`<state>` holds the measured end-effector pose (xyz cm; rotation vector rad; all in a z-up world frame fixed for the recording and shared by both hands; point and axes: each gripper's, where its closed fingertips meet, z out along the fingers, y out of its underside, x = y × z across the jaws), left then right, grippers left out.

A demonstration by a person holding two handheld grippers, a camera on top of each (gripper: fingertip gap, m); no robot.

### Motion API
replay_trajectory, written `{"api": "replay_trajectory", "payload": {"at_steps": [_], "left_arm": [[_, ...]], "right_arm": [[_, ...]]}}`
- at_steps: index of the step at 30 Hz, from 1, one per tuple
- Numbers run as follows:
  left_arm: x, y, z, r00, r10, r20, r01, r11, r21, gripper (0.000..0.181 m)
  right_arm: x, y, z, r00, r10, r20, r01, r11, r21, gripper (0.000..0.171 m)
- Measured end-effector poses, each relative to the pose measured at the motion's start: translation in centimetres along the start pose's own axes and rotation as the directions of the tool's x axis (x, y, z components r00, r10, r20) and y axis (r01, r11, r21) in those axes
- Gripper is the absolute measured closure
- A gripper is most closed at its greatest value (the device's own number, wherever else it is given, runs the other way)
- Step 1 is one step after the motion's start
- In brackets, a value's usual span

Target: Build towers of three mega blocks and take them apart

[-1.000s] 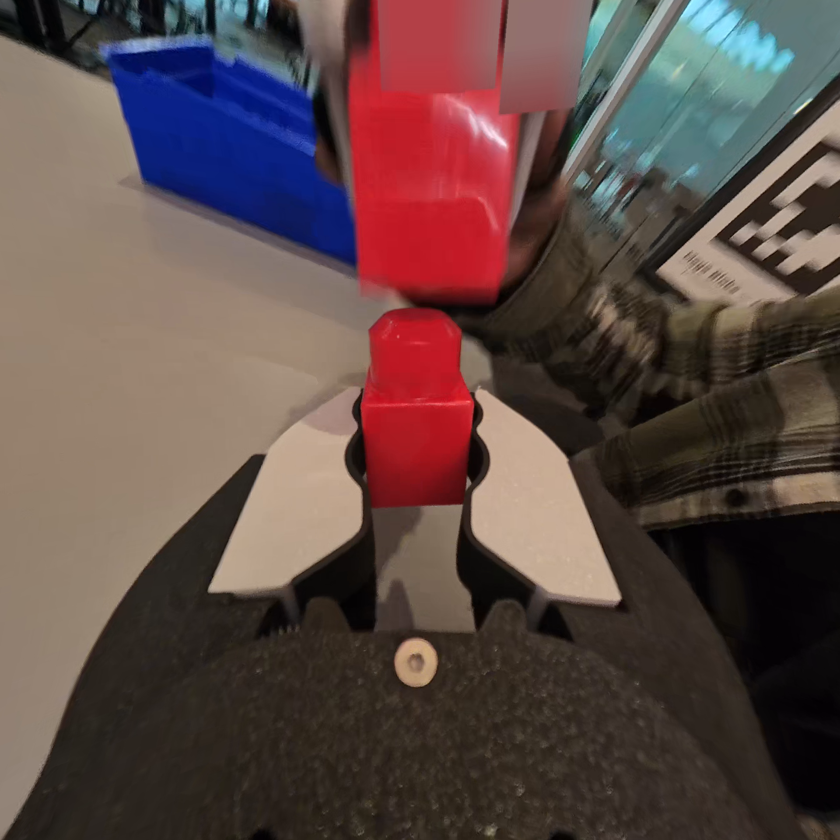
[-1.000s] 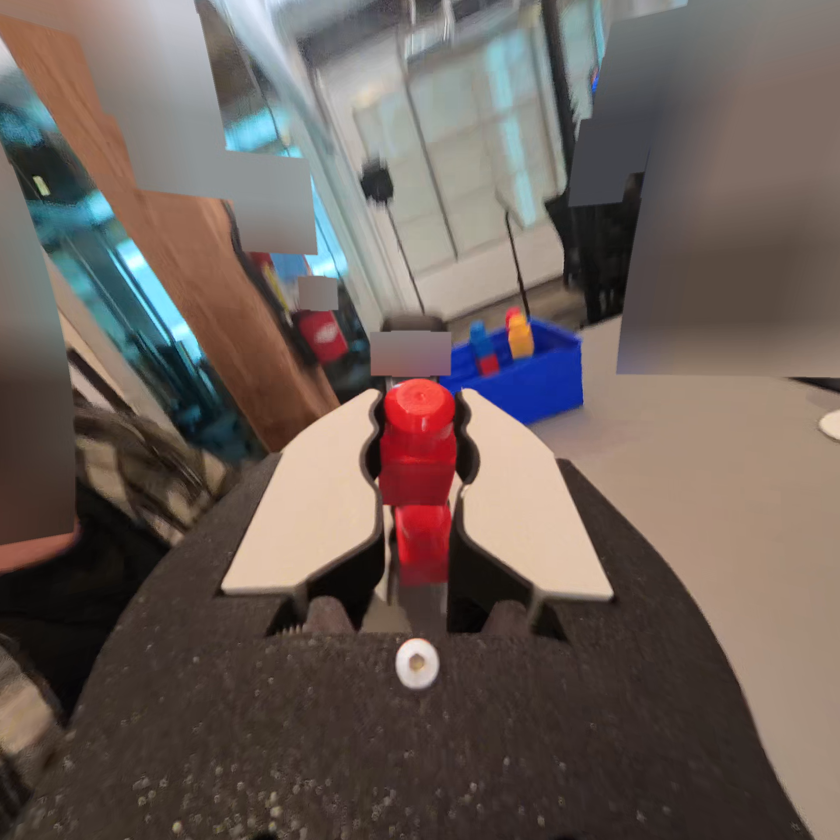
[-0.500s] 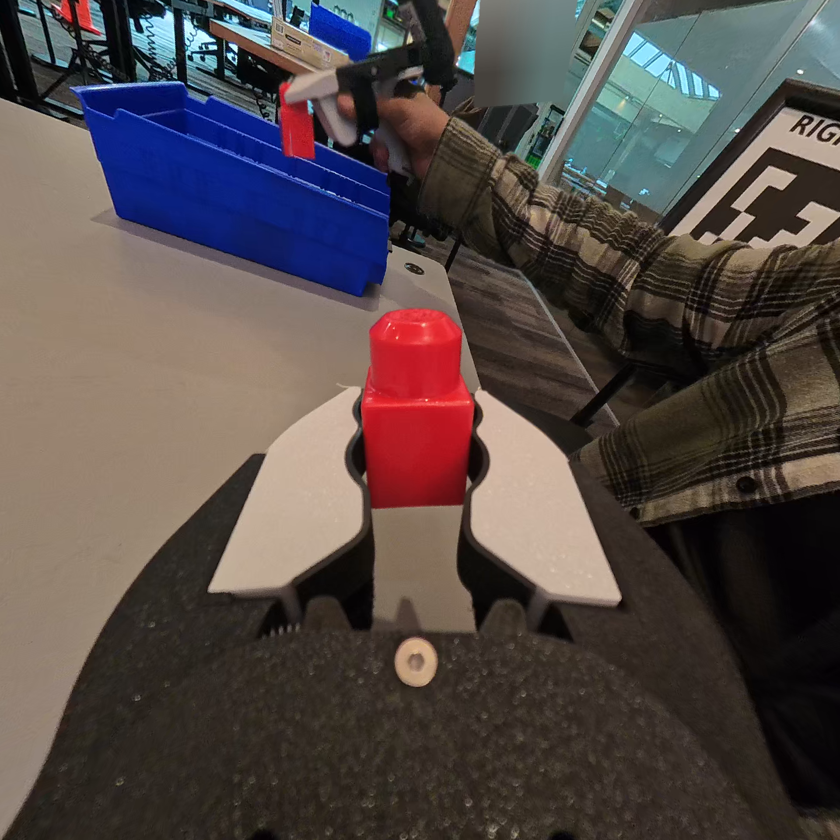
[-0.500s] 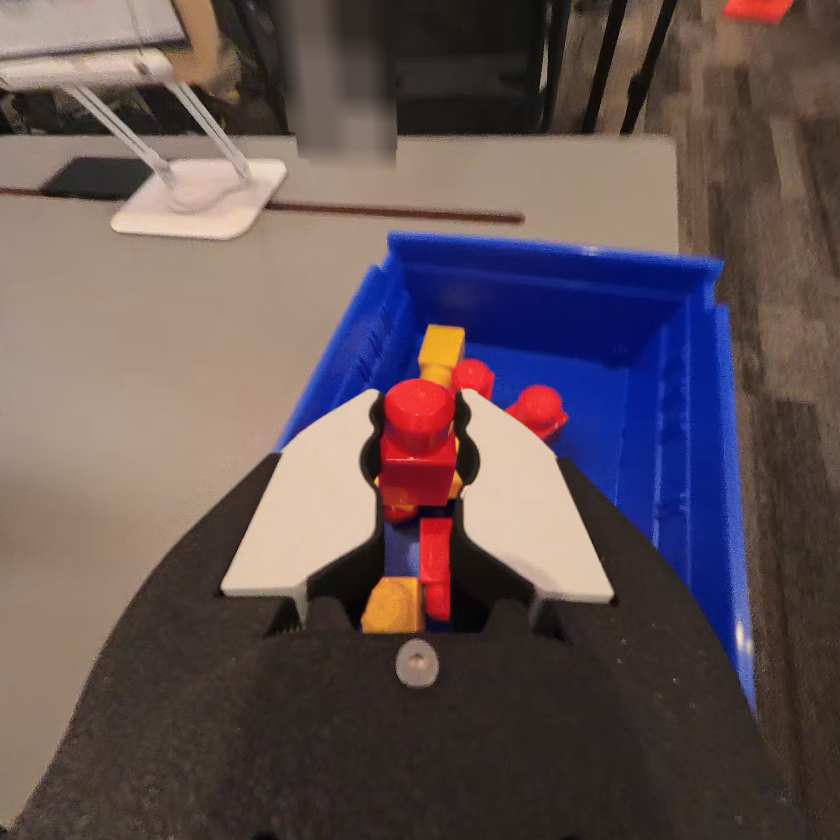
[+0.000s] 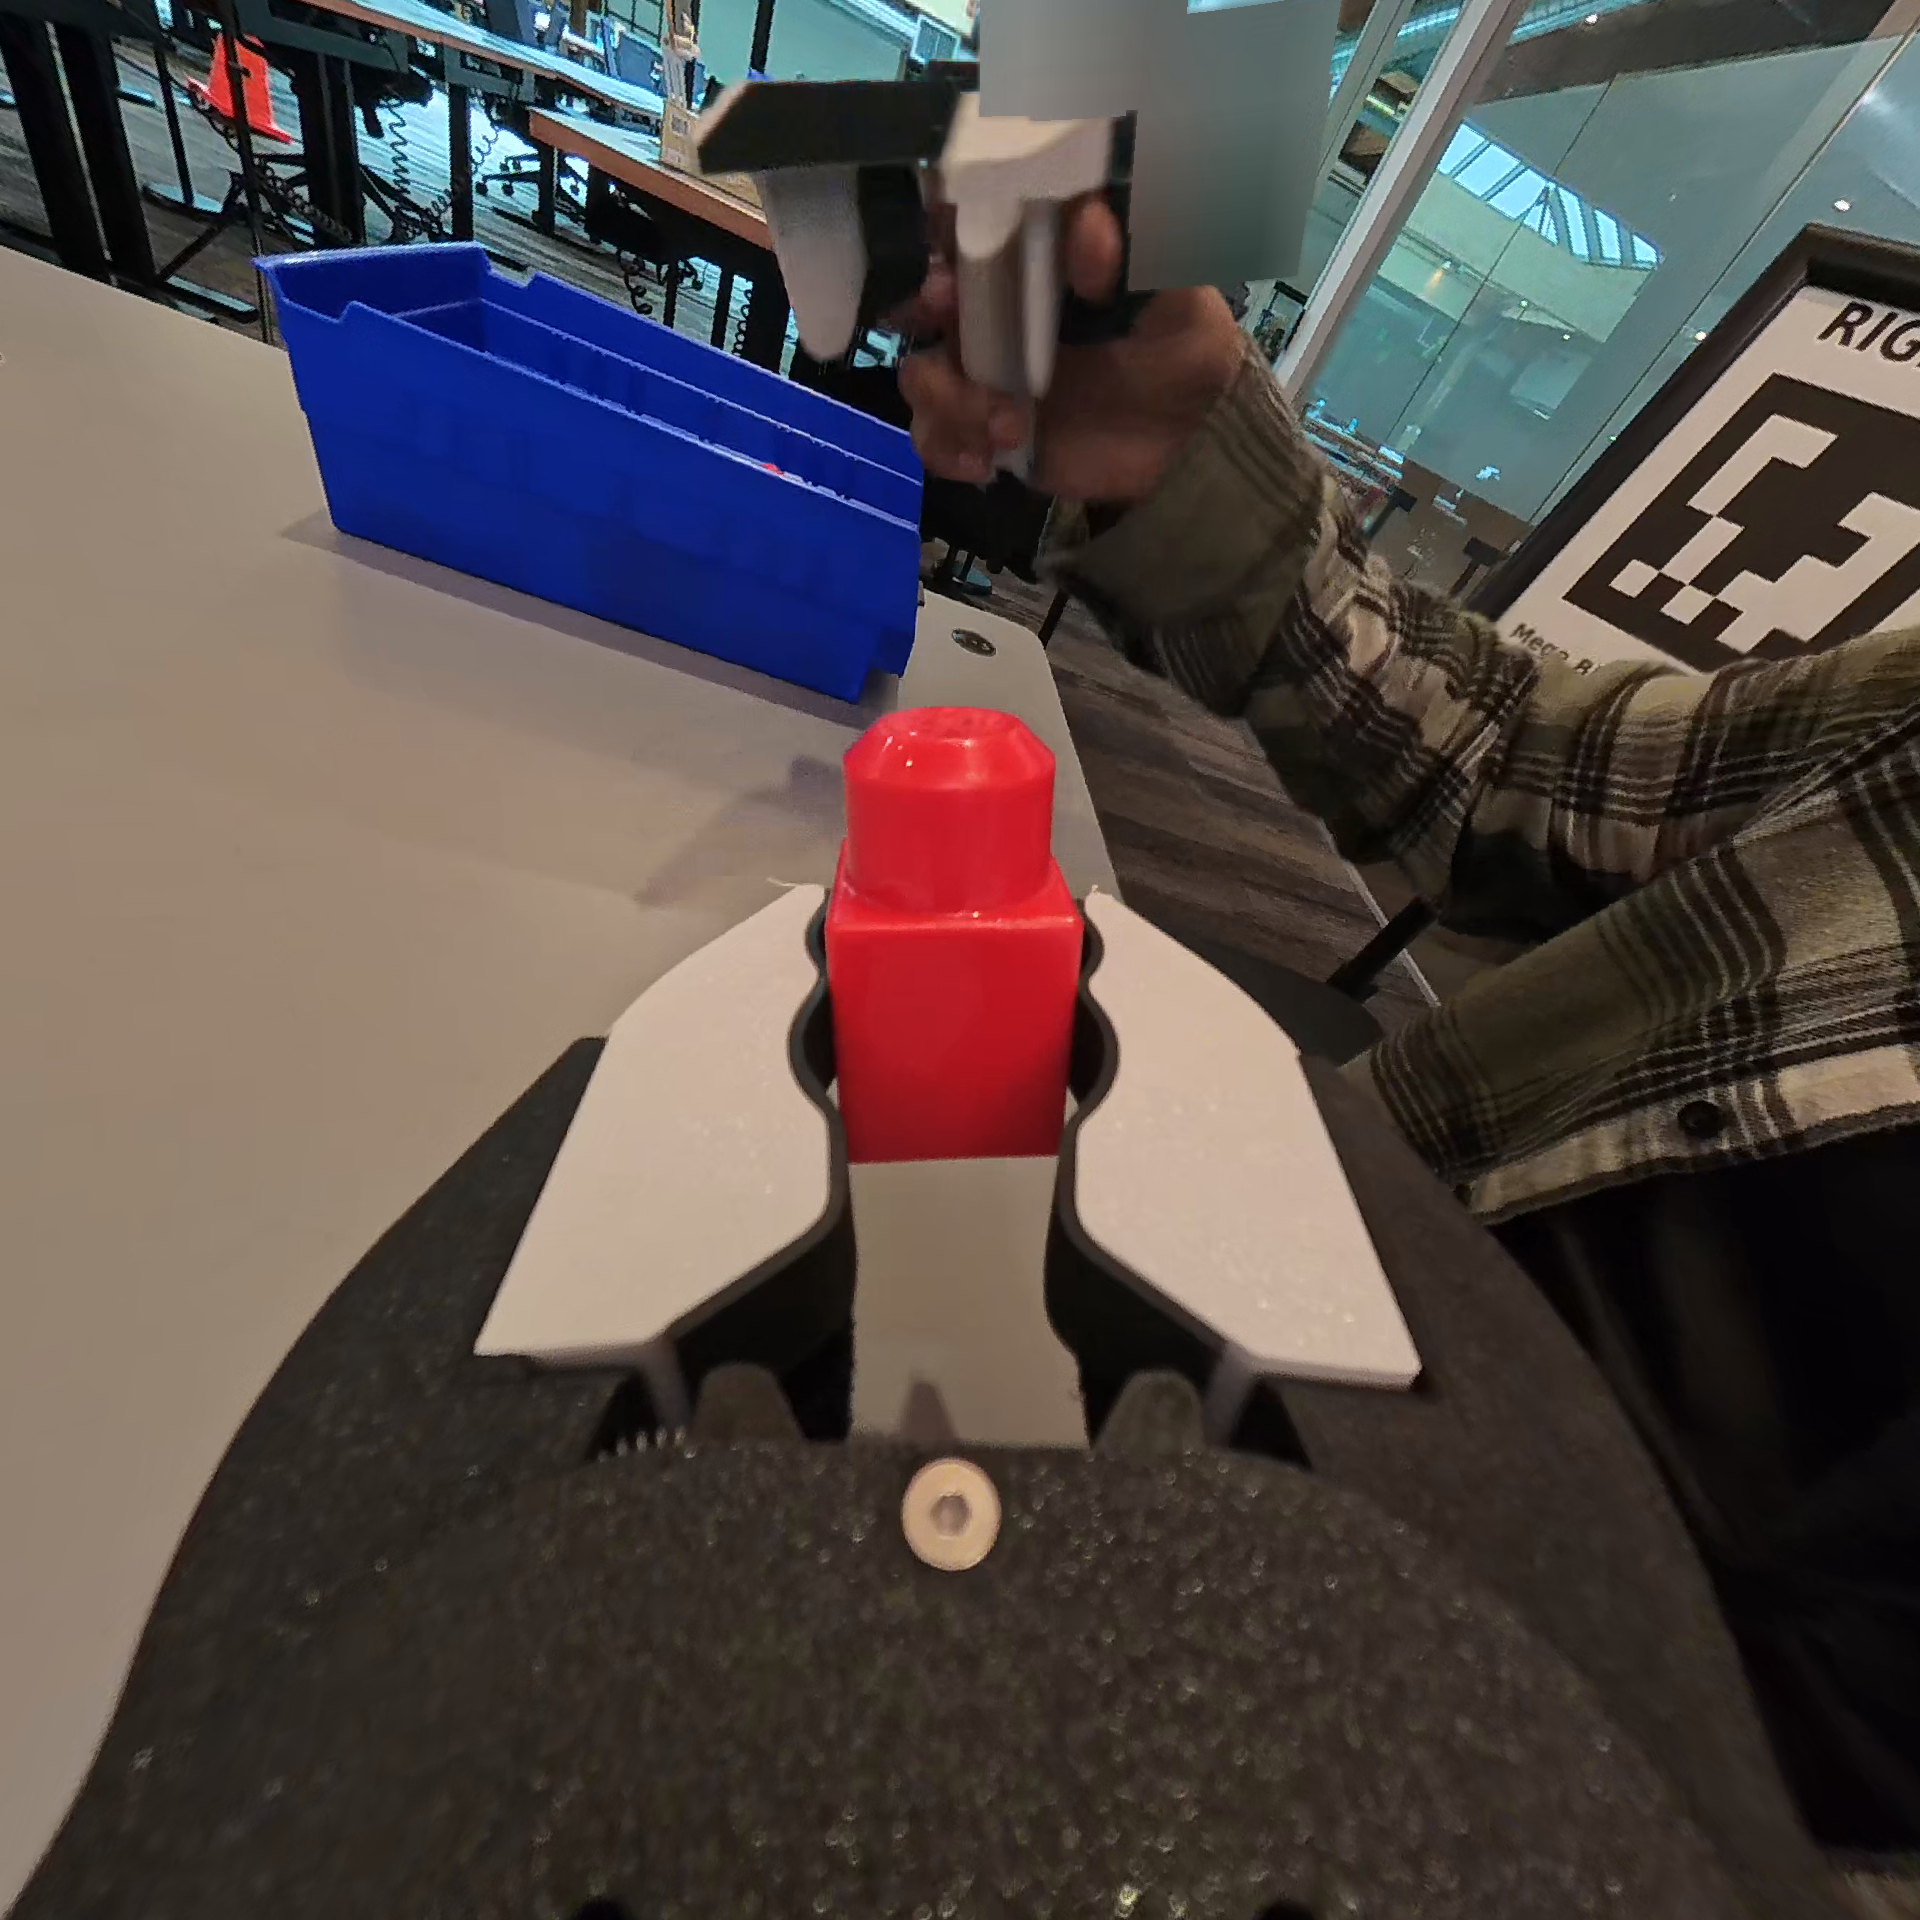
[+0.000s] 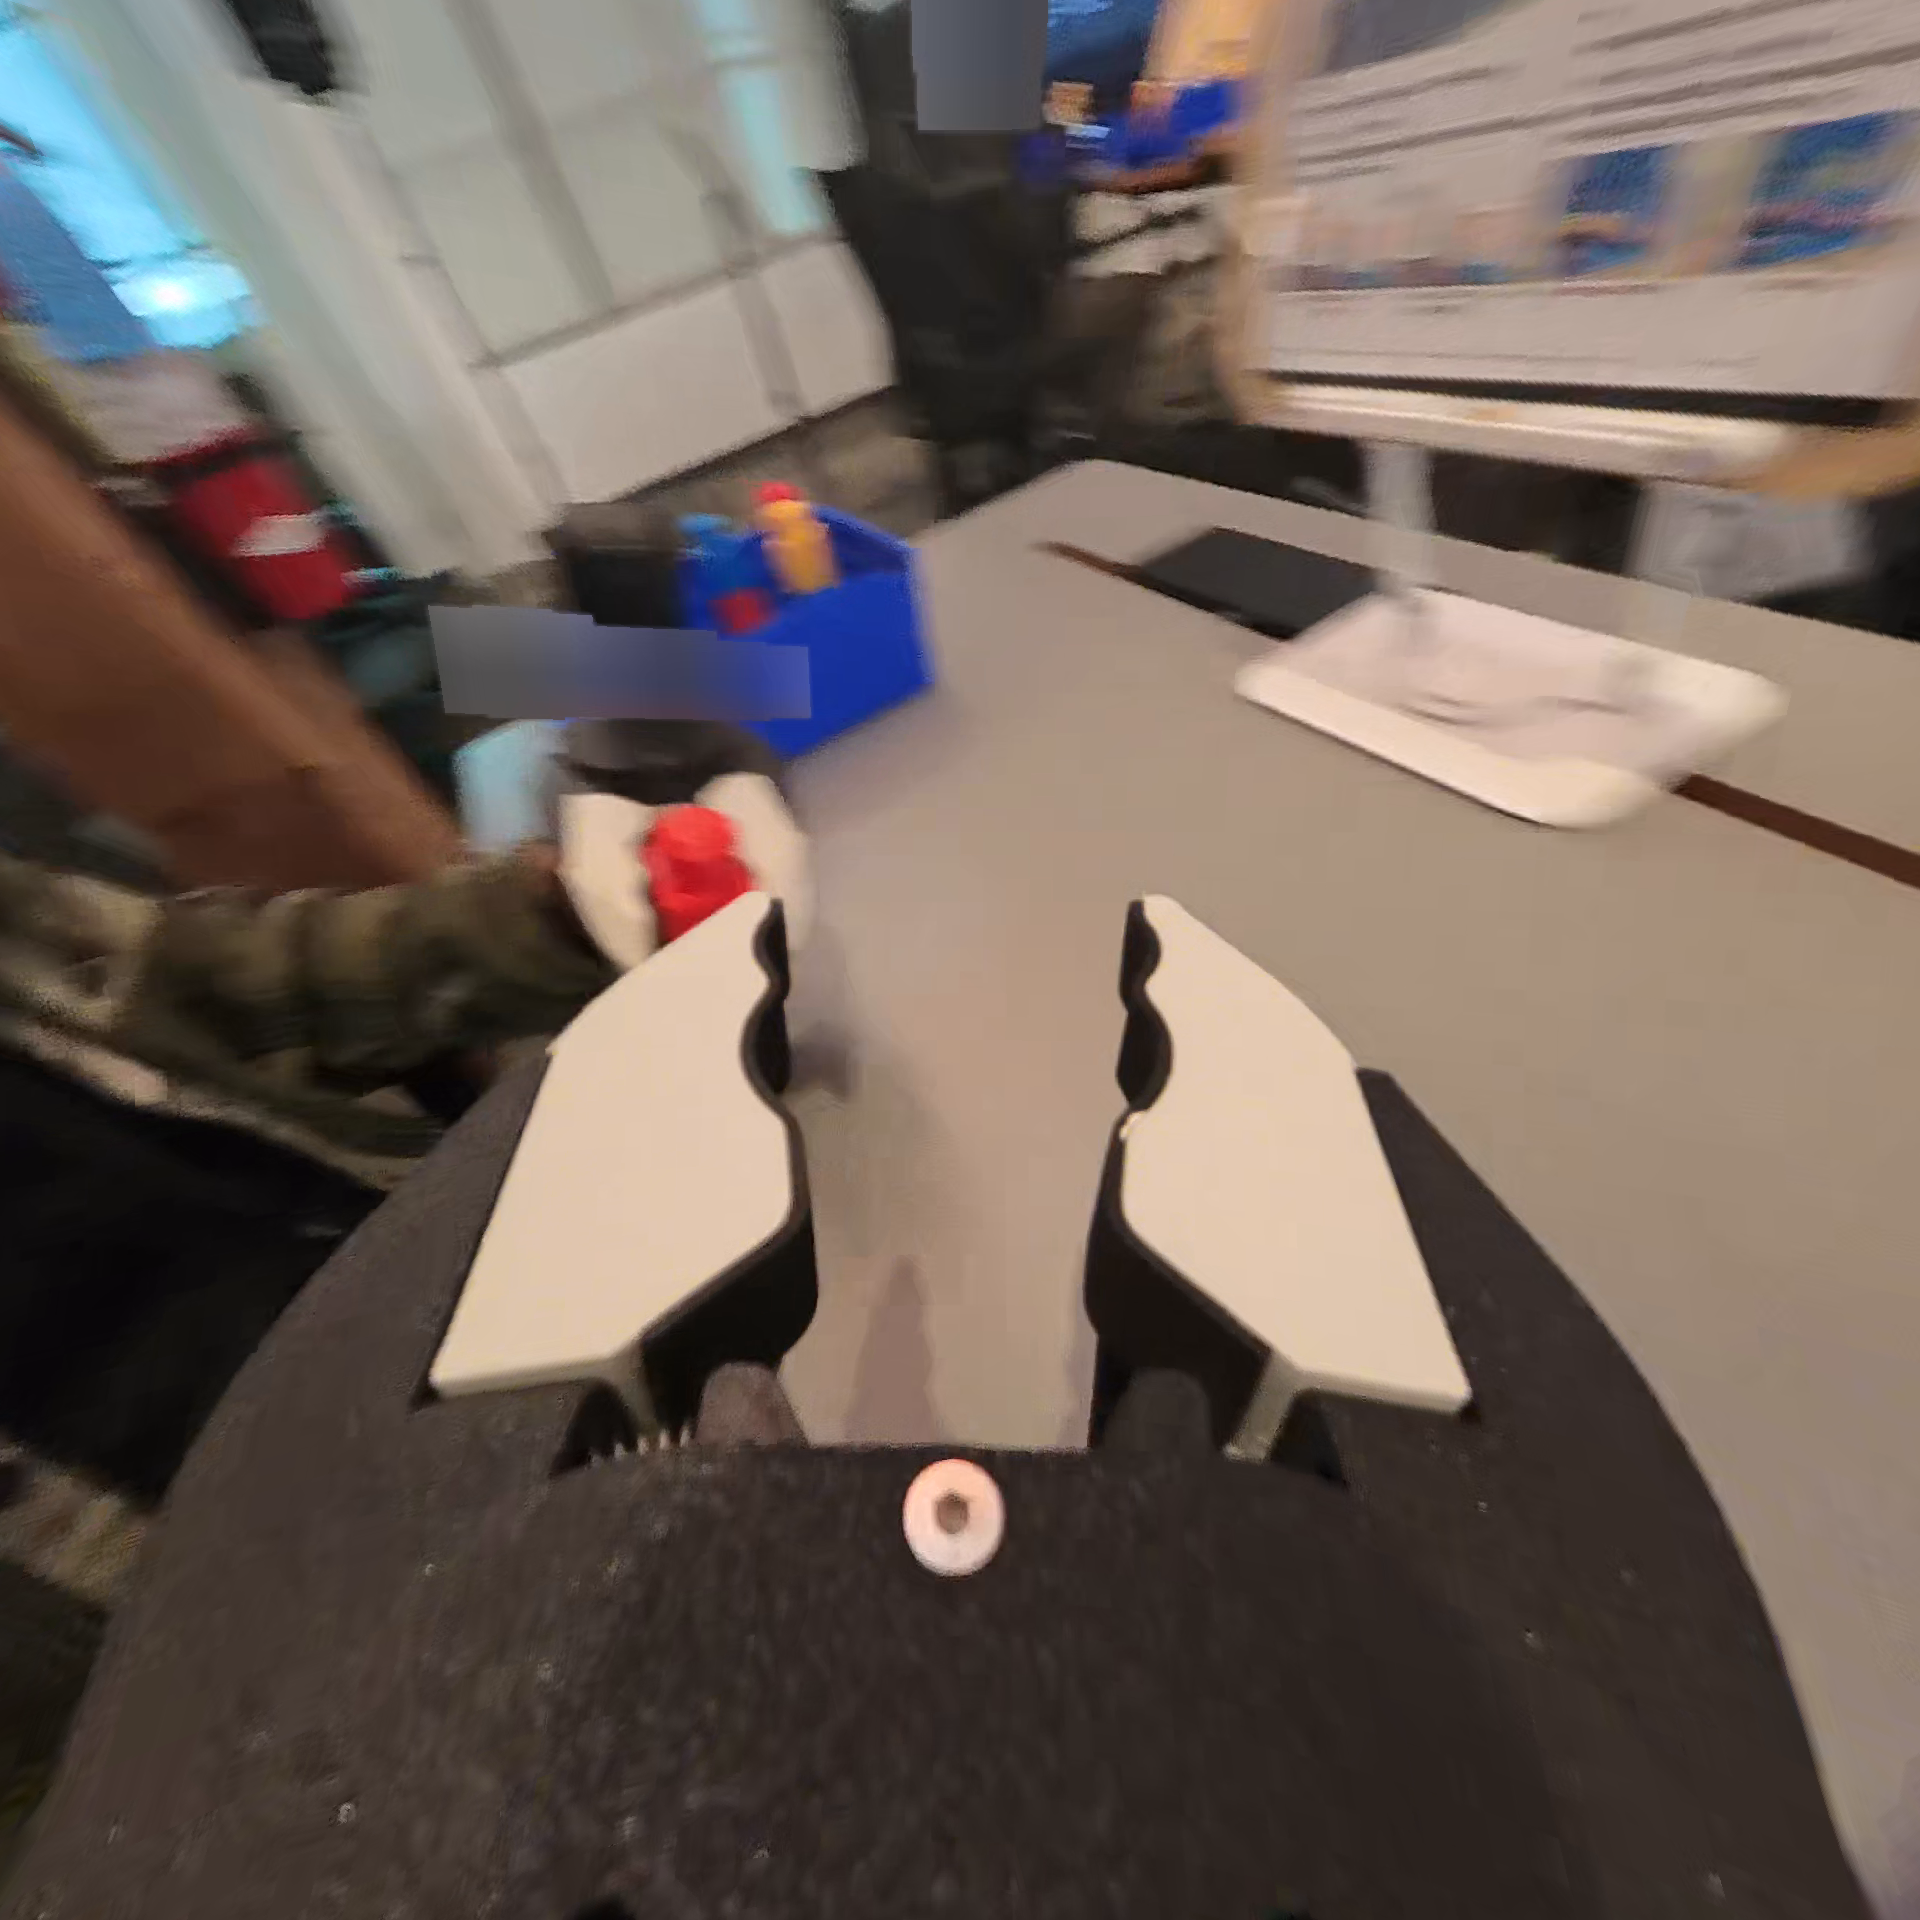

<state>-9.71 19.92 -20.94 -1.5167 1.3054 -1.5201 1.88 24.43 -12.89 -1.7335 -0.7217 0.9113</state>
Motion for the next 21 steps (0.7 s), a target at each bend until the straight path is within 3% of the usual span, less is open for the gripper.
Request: {"api": "replay_trajectory", "payload": {"at_steps": [3, 7, 12, 21], "left_arm": [[0.3, -0.2, -0.1, 1.0, 0.016, -0.002, -0.016, 1.0, 0.012, 0.14], [0.6, -0.4, -0.4, 1.0, 0.019, -0.015, -0.018, 0.999, 0.03, 0.14], [0.6, -0.6, -0.8, 1.0, 0.018, -0.018, -0.017, 0.999, 0.051, 0.14], [1.0, -1.1, -0.6, 0.999, 0.03, -0.045, -0.026, 0.997, 0.076, 0.14]], "right_arm": [[-6.2, 0.6, 6.1, 0.969, -0.004, 0.246, 0.002, 1.0, 0.007, 0.115], [-9.0, 2.0, 10.6, 0.933, -0.005, 0.361, 0.018, 0.999, -0.034, 0.12], [-9.5, 3.0, 12.5, 0.917, 0.011, 0.399, 0.011, 0.999, -0.053, 0.134], [-10.2, 3.7, 13.0, 0.906, 0.002, 0.423, 0.033, 0.997, -0.075, 0.143]]}}
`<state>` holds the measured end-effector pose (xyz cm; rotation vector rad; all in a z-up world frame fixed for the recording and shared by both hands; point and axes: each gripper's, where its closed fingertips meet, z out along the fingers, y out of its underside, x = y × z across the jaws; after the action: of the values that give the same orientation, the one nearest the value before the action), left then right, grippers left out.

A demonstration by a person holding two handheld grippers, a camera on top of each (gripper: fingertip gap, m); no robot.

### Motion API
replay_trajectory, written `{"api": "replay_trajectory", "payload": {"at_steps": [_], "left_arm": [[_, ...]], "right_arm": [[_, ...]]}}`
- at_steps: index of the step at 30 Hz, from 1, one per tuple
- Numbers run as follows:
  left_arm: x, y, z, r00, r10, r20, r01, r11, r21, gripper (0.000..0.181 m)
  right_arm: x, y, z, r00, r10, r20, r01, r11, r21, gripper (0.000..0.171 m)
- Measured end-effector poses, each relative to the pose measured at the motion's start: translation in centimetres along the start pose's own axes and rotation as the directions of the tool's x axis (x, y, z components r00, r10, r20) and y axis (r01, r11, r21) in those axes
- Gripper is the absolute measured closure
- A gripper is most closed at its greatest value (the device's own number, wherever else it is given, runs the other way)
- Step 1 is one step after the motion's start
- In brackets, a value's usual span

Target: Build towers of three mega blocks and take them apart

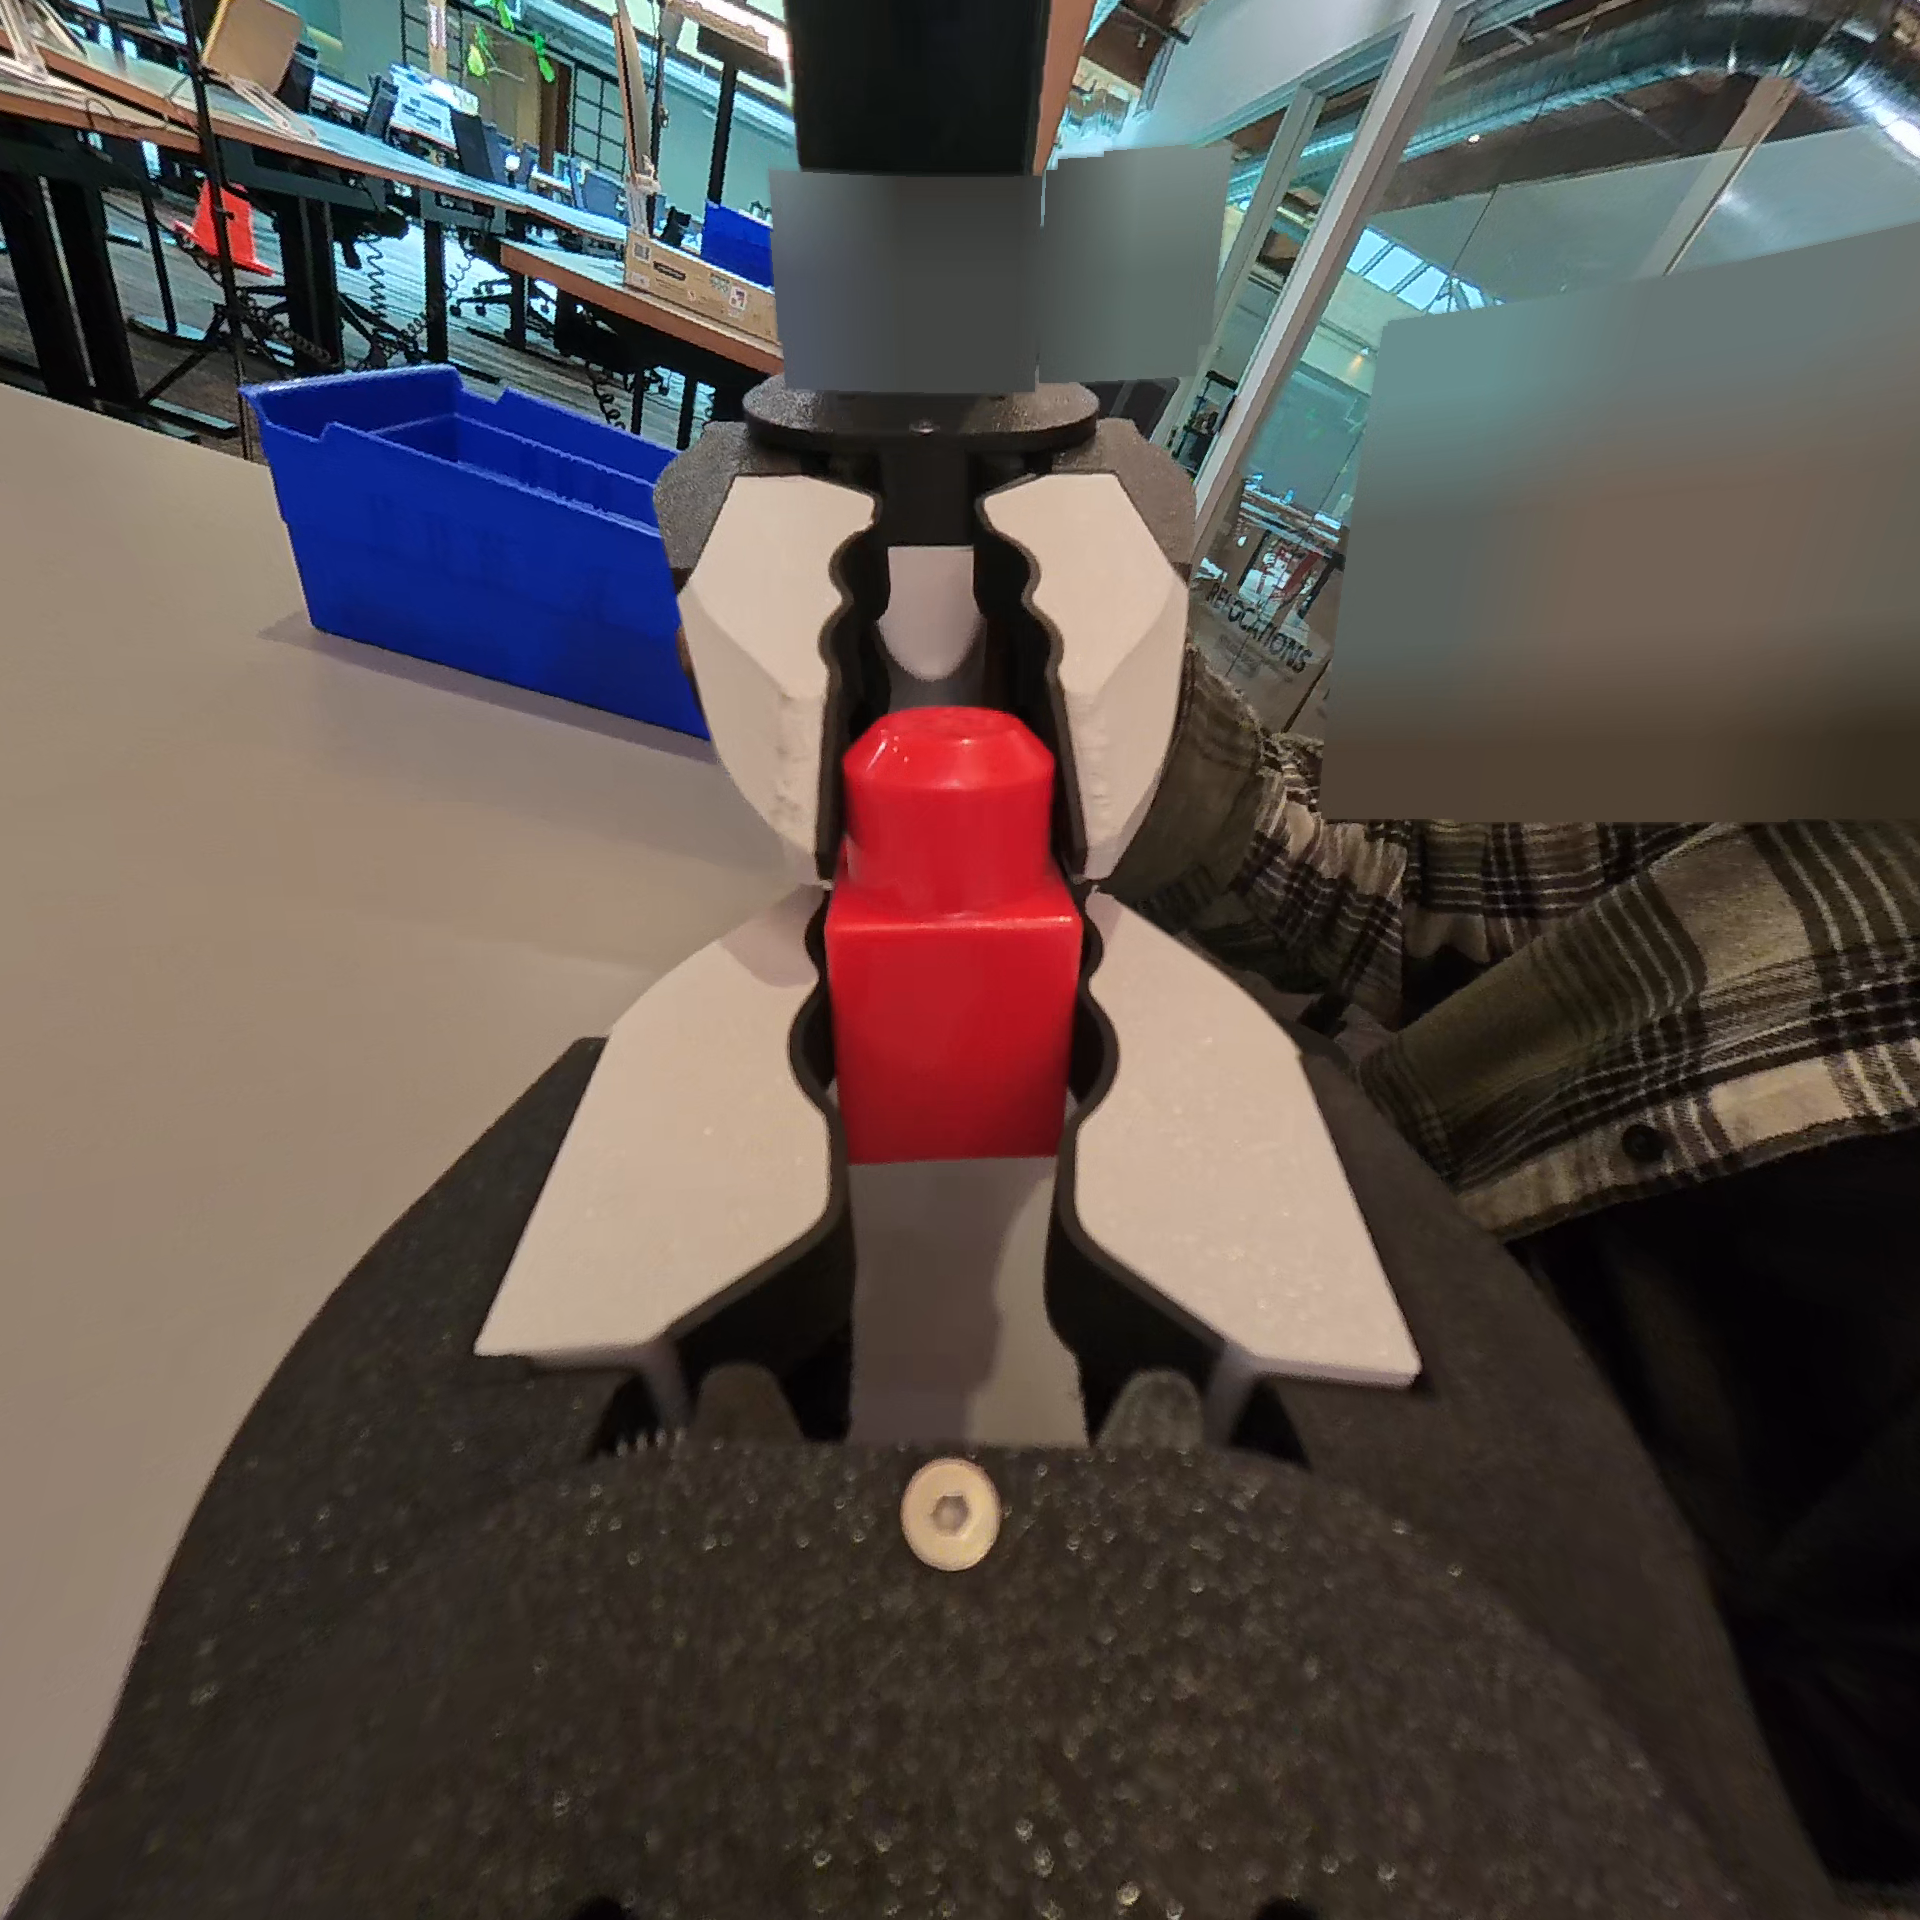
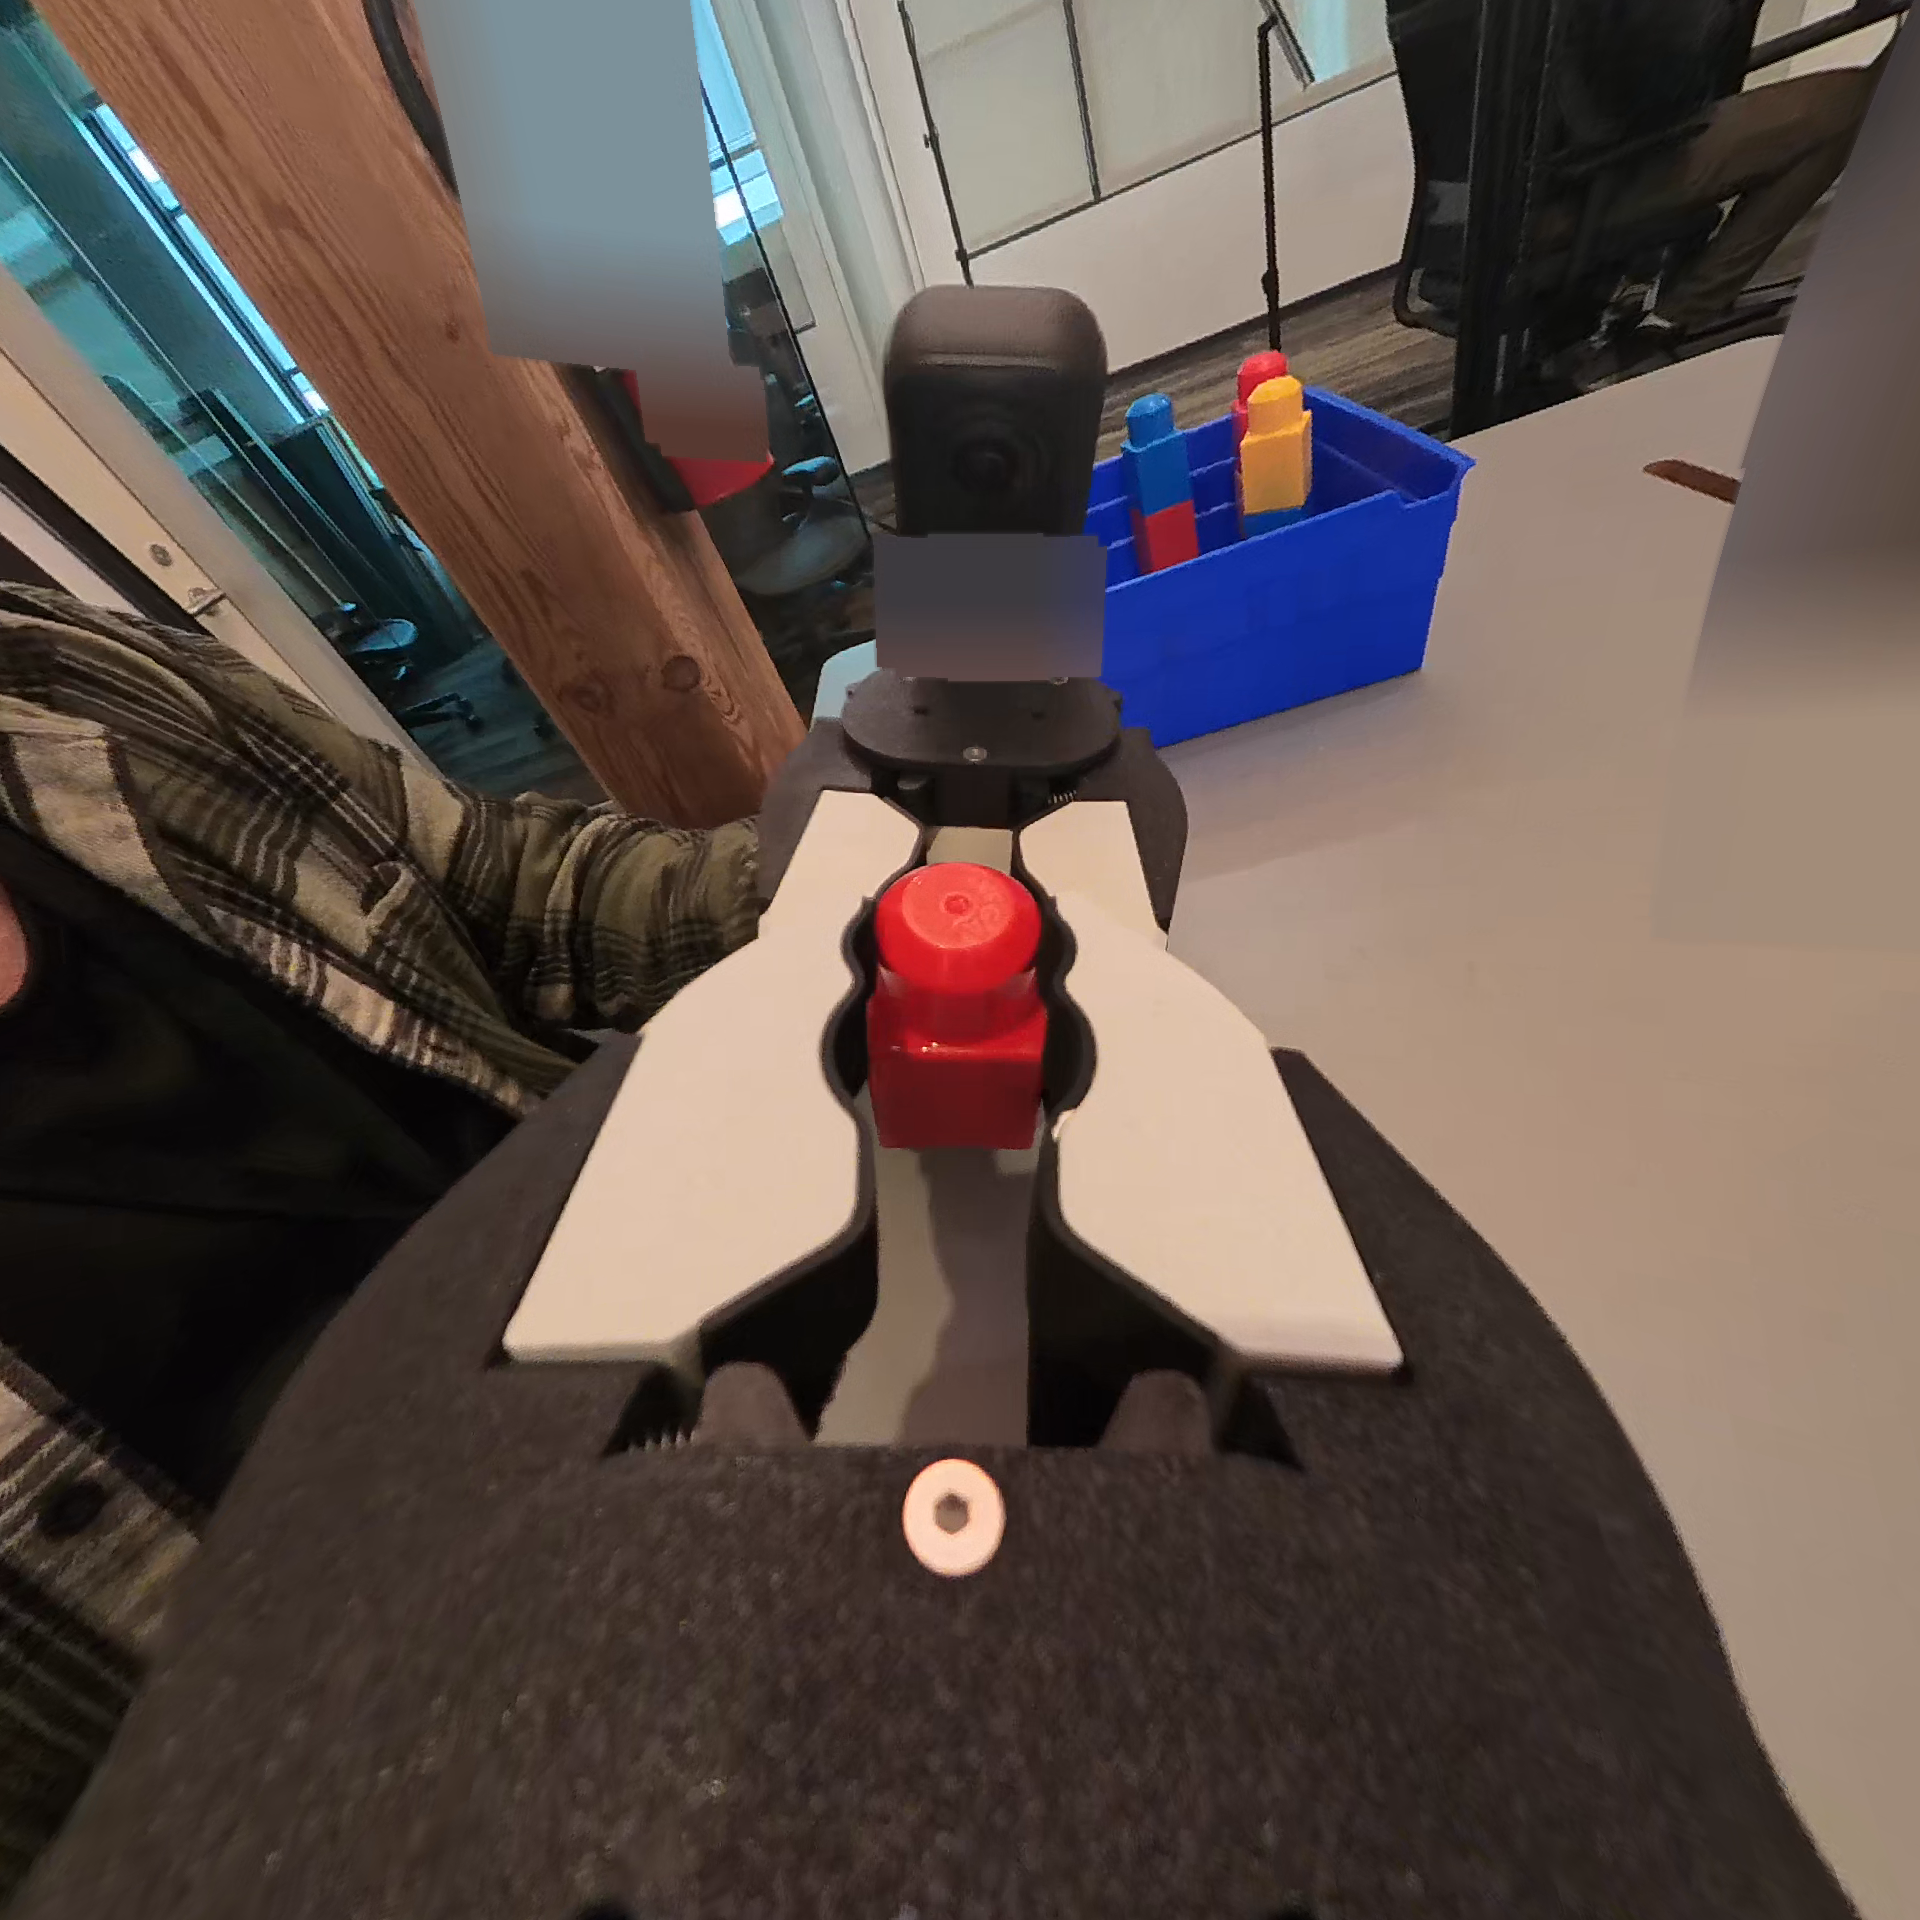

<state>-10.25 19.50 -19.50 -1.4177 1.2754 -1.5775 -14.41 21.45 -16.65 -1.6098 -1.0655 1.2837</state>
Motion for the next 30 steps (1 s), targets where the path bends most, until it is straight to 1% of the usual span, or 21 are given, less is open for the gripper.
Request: {"api": "replay_trajectory", "payload": {"at_steps": [2, 4, 6, 8, 10, 12, 13, 14, 15, 16, 18, 20, 22, 24, 27, 30], "left_arm": [[0.2, -0.2, 0.1, 1.0, 0.006, -0.017, -0.006, 1.0, 0.017, 0.14], [0.3, -0.2, 0.2, 0.999, -0.014, -0.037, 0.015, 1.0, 0.025, 0.138], [-0.1, 0.3, 0.3, 0.999, -0.034, -0.023, 0.034, 0.999, 0.011, 0.124], [-0.1, 0.8, 0.5, 0.999, -0.048, -0.027, 0.048, 0.999, -0.001, 0.117], [0.0, 1.2, 0.5, 0.999, -0.041, -0.021, 0.04, 0.999, -0.01, 0.114], [0.1, 1.2, 0.5, 0.999, -0.032, -0.018, 0.032, 0.999, -0.009, 0.112], [0.2, 1.1, 0.5, 0.999, -0.03, -0.021, 0.03, 1.0, -0.003, 0.11], [0.2, 1.0, 0.5, 0.999, -0.029, -0.025, 0.029, 1.0, 0.001, 0.11], [0.2, 1.0, 0.5, 0.999, -0.028, -0.025, 0.028, 1.0, 0.002, 0.109], [0.2, 1.0, 0.5, 0.999, -0.028, -0.024, 0.028, 1.0, 0.002, 0.109], [0.2, 1.1, 0.7, 0.999, -0.028, -0.025, 0.028, 1.0, -0.003, 0.109], [0.1, 1.3, 0.7, 1.0, -0.025, -0.014, 0.025, 1.0, -0.014, 0.109], [-0.1, 1.5, 0.6, 1.0, -0.023, -0.006, 0.023, 1.0, -0.021, 0.109], [-0.2, 1.5, 0.5, 0.999, -0.032, -0.009, 0.032, 0.999, -0.017, 0.11], [-0.3, 1.4, 0.5, 0.999, -0.036, -0.007, 0.036, 0.999, -0.016, 0.111], [-0.3, 1.6, 0.5, 0.999, -0.039, -0.007, 0.039, 0.999, -0.024, 0.111]], "right_arm": [[-0.1, -0.1, -0.1, 1.0, -0.01, -0.011, 0.01, 1.0, 0.003, 0.143], [-0.3, -0.9, -0.7, 1.0, 0.002, -0.012, -0.001, 0.999, 0.049, 0.143], [-0.1, -2.4, -2.8, 0.999, 0.011, -0.052, -0.005, 0.993, 0.119, 0.143], [1.3, -3.8, -6.7, 0.981, -0.012, -0.191, 0.04, 0.988, 0.146, 0.142], [3.5, -4.5, -12.4, 0.923, -0.04, -0.383, 0.093, 0.988, 0.12, 0.142], [6.3, -4.5, -19.7, 0.809, -0.041, -0.586, 0.11, 0.991, 0.083, 0.142], [7.6, -4.3, -23.6, 0.747, -0.031, -0.664, 0.106, 0.992, 0.072, 0.142], [8.9, -3.7, -27.5, 0.673, -0.016, -0.74, 0.088, 0.994, 0.058, 0.142], [10.2, -2.8, -31.5, 0.58, -0.006, -0.814, 0.074, 0.996, 0.046, 0.142], [11.3, -1.9, -35.3, 0.495, 0.015, -0.869, 0.056, 0.997, 0.049, 0.142], [13.1, 0.5, -41.6, 0.353, 0.099, -0.93, -0.005, 0.995, 0.104, 0.142], [14.3, 3.2, -46.1, 0.228, 0.143, -0.963, -0.055, 0.99, 0.133, 0.142], [15.2, 6.1, -48.2, 0.153, 0.162, -0.975, -0.137, 0.98, 0.141, 0.142], [16.0, 8.5, -49.1, 0.11, 0.171, -0.979, -0.208, 0.967, 0.145, 0.142], [16.7, 10.7, -49.3, 0.083, 0.17, -0.982, -0.269, 0.953, 0.142, 0.142], [16.9, 11.8, -49.0, 0.092, 0.183, -0.979, -0.296, 0.944, 0.149, 0.142]]}}
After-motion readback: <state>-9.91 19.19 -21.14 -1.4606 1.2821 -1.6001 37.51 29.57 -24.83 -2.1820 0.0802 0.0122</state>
